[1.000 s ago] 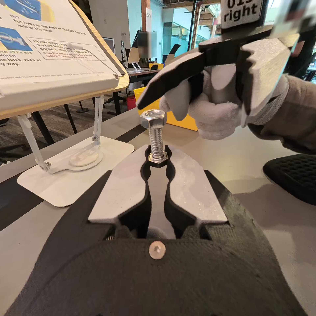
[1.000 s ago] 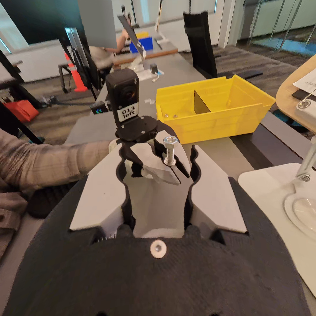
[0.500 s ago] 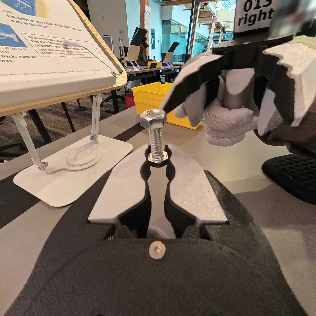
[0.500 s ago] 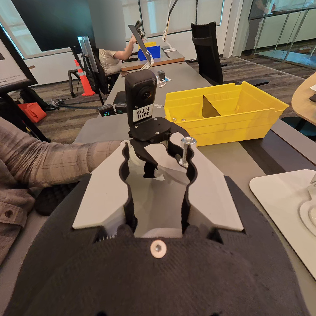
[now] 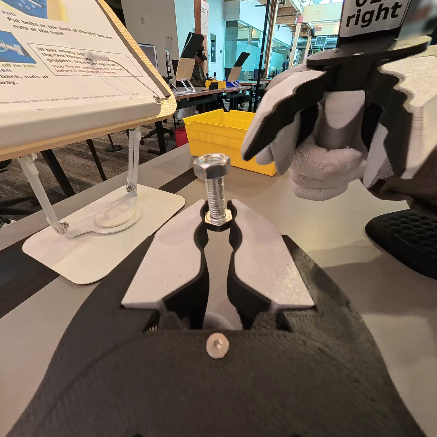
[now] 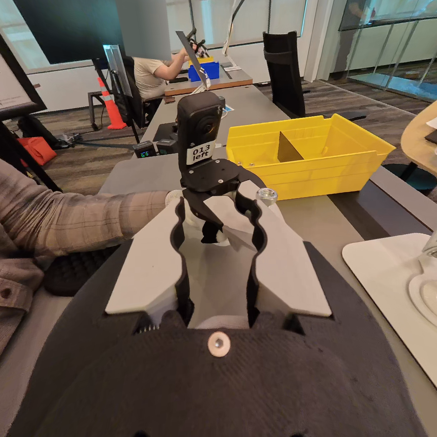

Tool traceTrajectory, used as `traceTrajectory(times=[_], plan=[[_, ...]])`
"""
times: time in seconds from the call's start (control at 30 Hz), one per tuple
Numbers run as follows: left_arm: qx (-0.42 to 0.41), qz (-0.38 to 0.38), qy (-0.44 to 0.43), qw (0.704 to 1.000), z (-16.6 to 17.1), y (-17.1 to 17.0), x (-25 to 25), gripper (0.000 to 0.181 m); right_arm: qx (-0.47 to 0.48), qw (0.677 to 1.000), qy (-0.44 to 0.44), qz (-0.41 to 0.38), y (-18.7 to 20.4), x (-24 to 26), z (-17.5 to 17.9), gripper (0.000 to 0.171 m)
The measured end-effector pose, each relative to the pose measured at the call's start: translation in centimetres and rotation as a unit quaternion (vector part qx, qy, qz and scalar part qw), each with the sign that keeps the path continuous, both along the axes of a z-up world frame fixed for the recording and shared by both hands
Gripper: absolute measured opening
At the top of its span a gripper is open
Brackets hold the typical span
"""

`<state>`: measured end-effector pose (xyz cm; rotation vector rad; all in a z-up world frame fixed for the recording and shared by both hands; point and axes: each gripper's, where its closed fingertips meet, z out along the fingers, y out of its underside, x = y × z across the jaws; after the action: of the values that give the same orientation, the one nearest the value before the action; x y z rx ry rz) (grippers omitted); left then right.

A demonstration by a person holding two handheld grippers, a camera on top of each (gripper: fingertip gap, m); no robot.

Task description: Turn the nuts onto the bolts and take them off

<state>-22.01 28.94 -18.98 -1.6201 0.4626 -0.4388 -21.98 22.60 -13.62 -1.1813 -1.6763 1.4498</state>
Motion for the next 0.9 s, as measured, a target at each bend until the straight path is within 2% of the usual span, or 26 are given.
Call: traceTrajectory(times=[0.03, 0.13, 0.23, 0.3, 0.37, 0.4, 0.57, 0.63, 0.67, 0.7, 0.73, 0.77, 0.83, 0.87, 0.9], plan=[[-0.001, 0.000, 0.002, 1.000, 0.0, 0.0, 0.1, 0.014, 0.002, 1.000, 0.003, -0.011, 0.4, -0.1, 0.0, 0.058], [-0.002, -0.003, 0.004, 1.000, -0.1, 0.1, 0.3, 0.014, 0.009, 0.999, -0.003, -0.040, 1.2, -0.7, -0.4, 0.086], [-0.003, -0.001, 0.006, 1.000, -0.2, 0.1, 0.3, 0.014, 0.006, 0.999, -0.007, -0.031, 0.5, -1.0, -0.8, 0.092], [-0.001, -0.002, 0.003, 1.000, -0.1, 0.0, 0.3, 0.014, 0.008, 1.000, -0.002, -0.017, -0.1, -0.6, -0.6, 0.086], [-0.002, 0.001, -0.003, 1.000, 0.0, 0.0, 0.0, 0.014, -0.003, 0.999, 0.026, 0.046, -1.6, 0.9, 0.4, 0.046], [-0.001, 0.000, -0.002, 1.000, 0.0, 0.0, -0.1, 0.014, -0.015, 0.999, 0.032, 0.031, -1.1, 0.8, 0.7, 0.027], [-0.005, -0.004, 0.004, 1.000, -0.2, 0.0, 0.3, 0.014, -0.003, 1.000, 0.007, -0.027, 0.7, -0.5, -0.5, 0.090], [-0.007, -0.007, 0.007, 1.000, -0.3, 0.0, 0.4, 0.014, 0.007, 0.999, 0.002, -0.031, 0.6, -1.0, -1.0, 0.099], [-0.008, -0.006, 0.007, 1.000, -0.3, 0.0, 0.4, 0.014, 0.004, 1.000, -0.001, -0.021, 0.2, -0.9, -1.1, 0.098], [-0.009, -0.004, 0.008, 1.000, -0.4, 0.0, 0.3, 0.015, 0.003, 1.000, -0.002, -0.005, -0.4, -0.6, -1.1, 0.089], [-0.006, -0.007, 0.003, 1.000, -0.2, -0.1, 0.3, 0.014, 0.007, 1.000, 0.005, 0.018, -0.9, 0.0, -0.9, 0.068], [-0.011, -0.003, 0.000, 1.000, -0.2, -0.1, 0.0, 0.014, -0.011, 0.997, 0.026, 0.074, -2.1, 1.4, 0.0, 0.001], [-0.010, -0.006, 0.002, 1.000, -0.2, -0.1, 0.0, 0.014, -0.045, 0.996, 0.044, 0.056, -1.0, 1.6, 1.1, 0.008], [-0.010, -0.005, 0.001, 1.000, -0.2, -0.1, -0.1, 0.014, -0.038, 0.998, 0.043, 0.034, -0.2, 1.4, 0.9, 0.025], [-0.013, -0.004, 0.003, 1.000, -0.2, 0.0, 0.0, 0.014, -0.034, 0.999, 0.036, 0.010, 0.4, 0.9, 0.5, 0.052]])
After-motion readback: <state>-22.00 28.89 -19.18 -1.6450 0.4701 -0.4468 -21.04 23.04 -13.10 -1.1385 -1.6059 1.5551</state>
